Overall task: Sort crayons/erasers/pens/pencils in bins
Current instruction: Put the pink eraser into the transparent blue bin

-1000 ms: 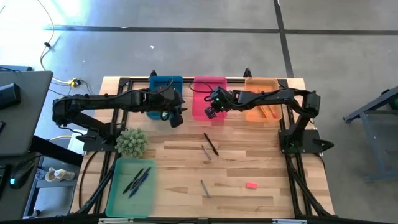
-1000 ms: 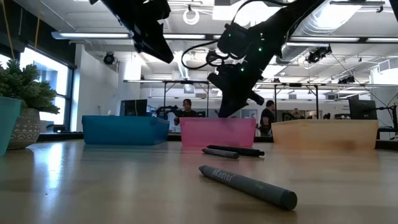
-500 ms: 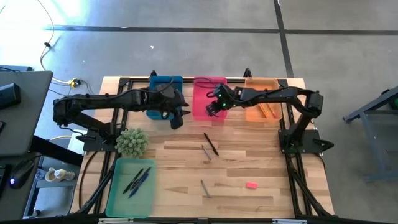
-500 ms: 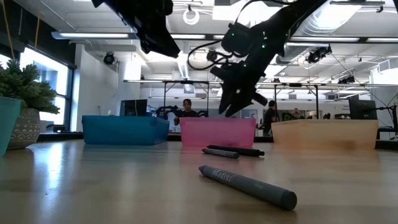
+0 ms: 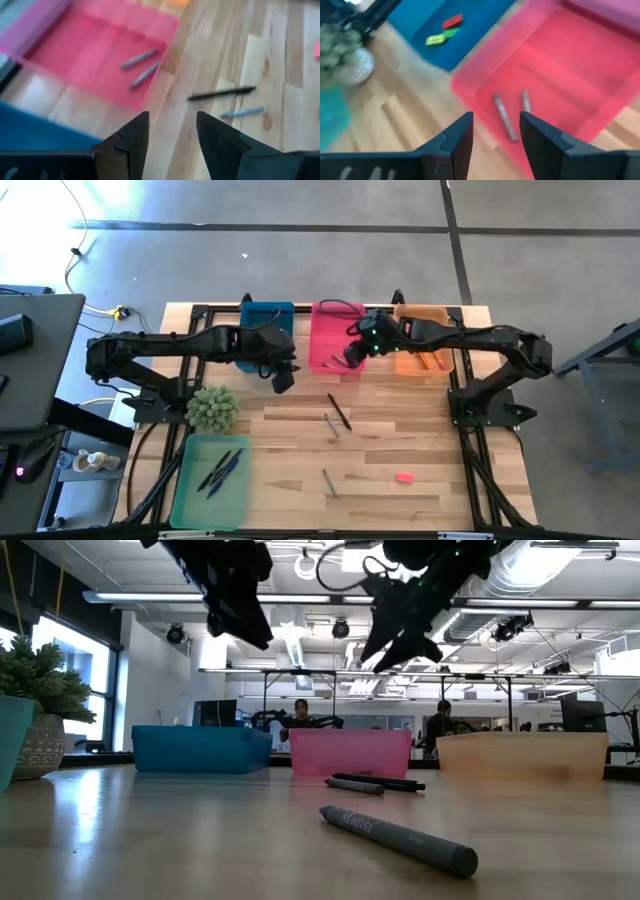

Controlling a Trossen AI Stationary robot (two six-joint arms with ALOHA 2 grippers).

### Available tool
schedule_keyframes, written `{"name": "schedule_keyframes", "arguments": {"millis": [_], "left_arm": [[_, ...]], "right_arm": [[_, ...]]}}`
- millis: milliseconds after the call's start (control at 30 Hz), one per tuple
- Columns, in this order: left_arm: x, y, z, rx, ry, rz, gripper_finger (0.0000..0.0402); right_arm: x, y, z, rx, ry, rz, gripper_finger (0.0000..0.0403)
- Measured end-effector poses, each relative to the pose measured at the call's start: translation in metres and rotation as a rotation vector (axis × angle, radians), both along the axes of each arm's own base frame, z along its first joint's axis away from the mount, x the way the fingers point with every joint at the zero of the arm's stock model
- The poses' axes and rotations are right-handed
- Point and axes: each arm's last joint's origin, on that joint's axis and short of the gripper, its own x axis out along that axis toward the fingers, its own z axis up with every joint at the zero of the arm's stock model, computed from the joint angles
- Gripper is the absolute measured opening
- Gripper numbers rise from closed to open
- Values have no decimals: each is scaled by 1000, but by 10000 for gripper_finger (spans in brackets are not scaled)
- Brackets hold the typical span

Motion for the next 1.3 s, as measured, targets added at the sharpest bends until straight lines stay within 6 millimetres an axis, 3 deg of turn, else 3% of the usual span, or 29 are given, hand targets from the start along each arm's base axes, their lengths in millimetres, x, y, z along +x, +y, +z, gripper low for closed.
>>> {"name": "schedule_keyframes", "arguments": {"millis": [267, 500, 767, 1000, 1300], "left_arm": [[-4, -9, -5, -139, 36, 90, 148], [0, -26, -6, -178, 31, 70, 147], [1, -46, -7, -265, 41, 117, 147], [-10, -67, -16, -265, 178, 216, 147], [-15, -88, -18, -262, 216, 263, 147]], "right_arm": [[-2, 57, -3, -26, 132, 253, 153], [-20, 101, -15, -10, 377, 447, 153], [-37, 149, -21, -7, 498, 612, 153], [-59, 191, -44, 92, 569, 628, 153], [-81, 232, -46, 123, 572, 537, 153]]}}
